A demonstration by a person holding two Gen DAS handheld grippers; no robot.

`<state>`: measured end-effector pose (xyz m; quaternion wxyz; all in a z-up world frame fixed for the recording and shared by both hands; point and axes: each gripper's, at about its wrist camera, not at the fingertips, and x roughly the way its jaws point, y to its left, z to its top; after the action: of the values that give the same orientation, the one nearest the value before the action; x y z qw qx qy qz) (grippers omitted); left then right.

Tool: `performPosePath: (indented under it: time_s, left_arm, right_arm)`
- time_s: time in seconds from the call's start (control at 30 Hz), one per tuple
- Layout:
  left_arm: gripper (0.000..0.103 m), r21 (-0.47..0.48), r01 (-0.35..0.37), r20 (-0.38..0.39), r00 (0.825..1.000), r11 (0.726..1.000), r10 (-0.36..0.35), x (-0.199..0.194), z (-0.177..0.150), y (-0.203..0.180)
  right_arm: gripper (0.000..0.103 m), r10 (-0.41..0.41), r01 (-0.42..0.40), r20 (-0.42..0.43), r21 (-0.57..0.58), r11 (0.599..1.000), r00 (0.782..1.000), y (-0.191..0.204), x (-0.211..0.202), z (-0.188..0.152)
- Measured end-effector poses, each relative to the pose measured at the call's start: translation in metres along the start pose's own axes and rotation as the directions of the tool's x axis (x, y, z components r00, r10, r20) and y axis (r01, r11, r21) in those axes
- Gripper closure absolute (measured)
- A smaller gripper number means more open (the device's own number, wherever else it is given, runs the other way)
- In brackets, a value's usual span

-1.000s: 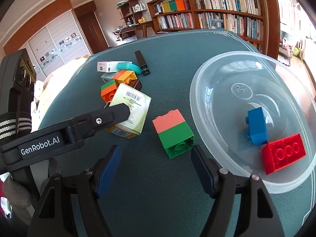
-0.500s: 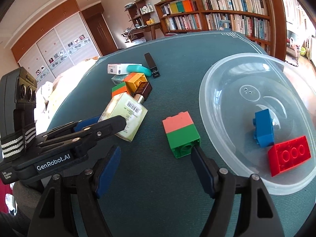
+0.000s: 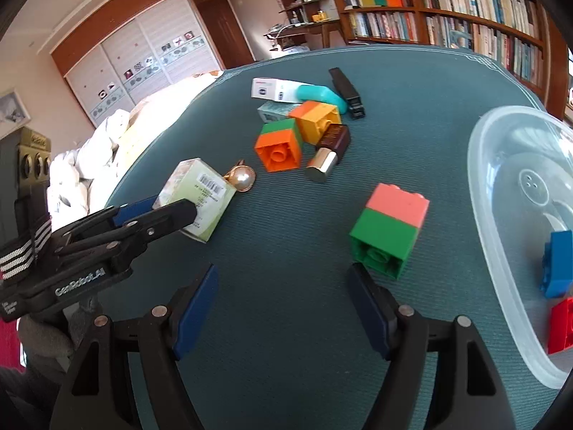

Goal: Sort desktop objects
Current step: 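Grasp the pink-green lego block with the right gripper while the left gripper holds the box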

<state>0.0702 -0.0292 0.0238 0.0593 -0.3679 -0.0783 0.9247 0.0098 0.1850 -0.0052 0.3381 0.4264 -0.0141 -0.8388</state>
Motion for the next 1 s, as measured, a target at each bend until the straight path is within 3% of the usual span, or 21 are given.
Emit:
performPosePath:
  time_s: [0.1,0.3,0.5,0.73,0.83,0.9,1.0]
  left_arm:
    - [0.056,-0.004,0.014,0.004,1.0,1.0,-0.014,-0.001,0.0,0.0]
    - [0.055,0.008,0.041,0.001,0.999,0.999,-0.041,0.004,-0.001,-0.008]
    - [0.055,0.003,0.061,-0.021,0.998,0.998,-0.061,0.009,0.0,-0.012]
    - [0.05,-0.001,0.052,-0.077,0.996,0.999,-0.052,0.022,-0.001,-0.016]
    - [0.05,-0.019,0.053,-0.085,0.995,0.998,-0.054,0.024,-0.003,-0.014]
    - [0.05,-0.021,0.05,-0.082,0.995,0.999,-0.051,0.024,-0.003,-0.014]
    - [0.052,-0.008,0.04,-0.064,0.997,0.999,-0.04,0.021,-0.004,-0.017]
  right_arm:
    - [0.025,-0.01,0.009,0.022,0.05,0.999,1.0,-0.002,-0.009,-0.004]
    - [0.025,-0.204,0.188,0.07,0.189,0.964,0.976,-0.021,-0.03,-0.01]
    - [0.025,-0.294,0.279,0.047,0.21,0.937,0.955,-0.026,-0.011,0.01]
    - [0.027,-0.406,0.4,0.018,0.134,0.907,0.914,-0.02,0.016,0.026]
    - [0.033,-0.425,0.422,0.016,0.102,0.901,0.905,-0.018,0.02,0.025]
    - [0.052,-0.406,0.403,0.016,0.086,0.911,0.914,-0.017,0.02,0.023]
    - [0.066,-0.373,0.37,0.031,0.064,0.927,0.928,-0.013,0.018,0.02]
